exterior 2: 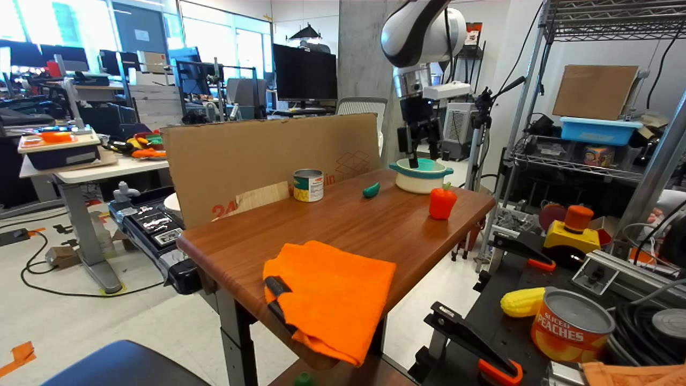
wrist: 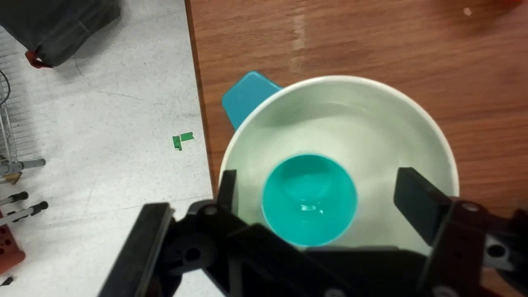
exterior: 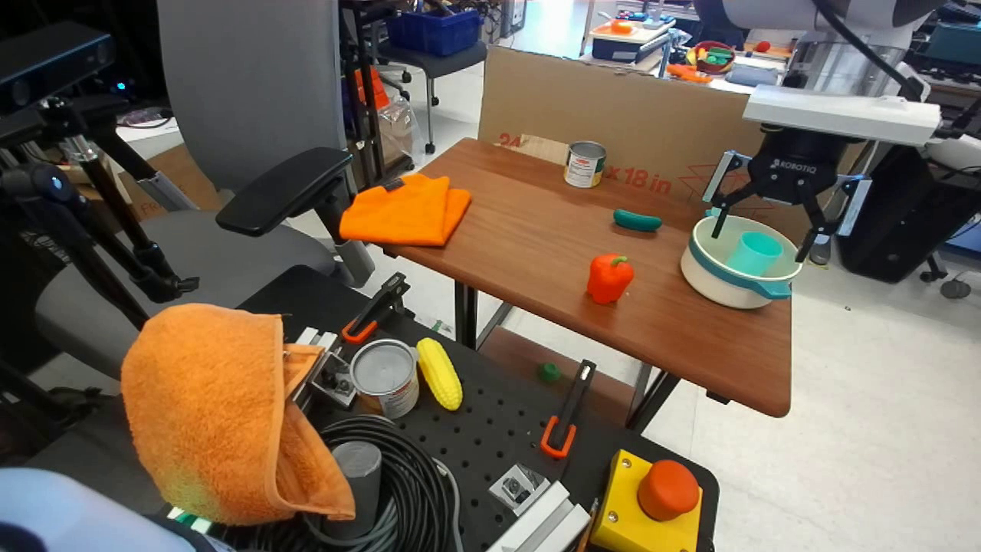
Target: Remove the blue cup from the pot
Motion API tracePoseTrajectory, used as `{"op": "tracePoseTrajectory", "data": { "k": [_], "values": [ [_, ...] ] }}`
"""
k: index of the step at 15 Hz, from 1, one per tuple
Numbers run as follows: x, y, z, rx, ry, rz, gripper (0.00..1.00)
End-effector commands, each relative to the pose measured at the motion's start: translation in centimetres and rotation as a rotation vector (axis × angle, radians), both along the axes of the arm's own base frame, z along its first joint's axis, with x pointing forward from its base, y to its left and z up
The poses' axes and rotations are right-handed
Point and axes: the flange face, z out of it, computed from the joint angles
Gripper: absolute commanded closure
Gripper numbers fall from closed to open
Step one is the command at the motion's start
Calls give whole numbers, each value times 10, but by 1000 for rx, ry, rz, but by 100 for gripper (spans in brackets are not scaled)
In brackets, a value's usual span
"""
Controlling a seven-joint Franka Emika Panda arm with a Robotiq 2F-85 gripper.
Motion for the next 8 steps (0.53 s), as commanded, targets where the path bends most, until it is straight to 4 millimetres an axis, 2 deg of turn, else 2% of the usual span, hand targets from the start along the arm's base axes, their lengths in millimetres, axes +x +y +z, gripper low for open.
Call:
{"op": "tracePoseTrajectory", "data": {
  "k": [1, 6, 8],
  "values": [
    [8, 2, -4, 14, 44, 30, 32],
    [6, 1, 2, 16, 77, 40, 73],
    [1, 1, 10, 18, 97, 53, 78]
  ]
}}
